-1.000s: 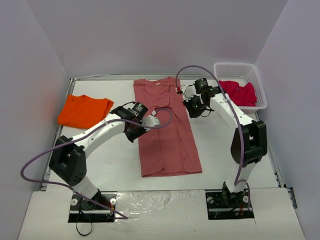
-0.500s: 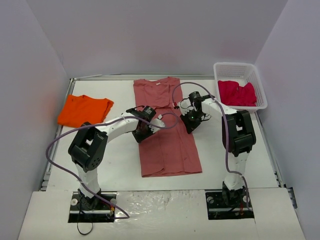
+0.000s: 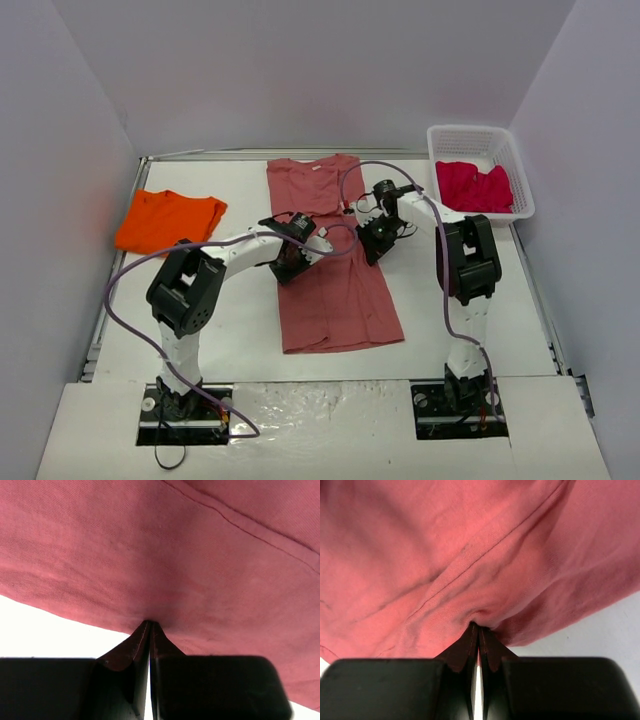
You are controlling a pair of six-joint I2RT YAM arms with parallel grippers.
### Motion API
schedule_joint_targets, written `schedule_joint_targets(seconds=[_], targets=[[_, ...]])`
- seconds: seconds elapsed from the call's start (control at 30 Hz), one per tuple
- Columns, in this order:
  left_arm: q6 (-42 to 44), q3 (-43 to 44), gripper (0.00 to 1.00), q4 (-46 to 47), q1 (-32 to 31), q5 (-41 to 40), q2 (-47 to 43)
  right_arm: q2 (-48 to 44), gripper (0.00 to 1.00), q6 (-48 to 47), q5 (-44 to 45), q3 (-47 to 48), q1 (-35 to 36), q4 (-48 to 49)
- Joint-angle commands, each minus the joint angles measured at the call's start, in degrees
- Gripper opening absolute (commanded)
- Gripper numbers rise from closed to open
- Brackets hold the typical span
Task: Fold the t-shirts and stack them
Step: Rotate the tshirt 90 degrees
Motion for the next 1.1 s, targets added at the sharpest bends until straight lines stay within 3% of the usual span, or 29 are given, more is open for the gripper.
schedule_joint_targets(seconds=[0.0,0.47,1.07], targets=[[-1.8,2.1,0.02,1.1,1.0,-2.3,1.2,5.3,0.0,-0.2,0.4,0.2,0.8,0.4],[-4.0,5.8,0.02,1.0,5.4,-4.7,3.9,7.3,0.0,2.4,6.2,3.4,-1.3,0.6],[-4.1,14.5,0.02,-0.1,8.4,-4.7,11.0,18.3,0.0,4.1,7.9,22.2,-3.1,-2.8]])
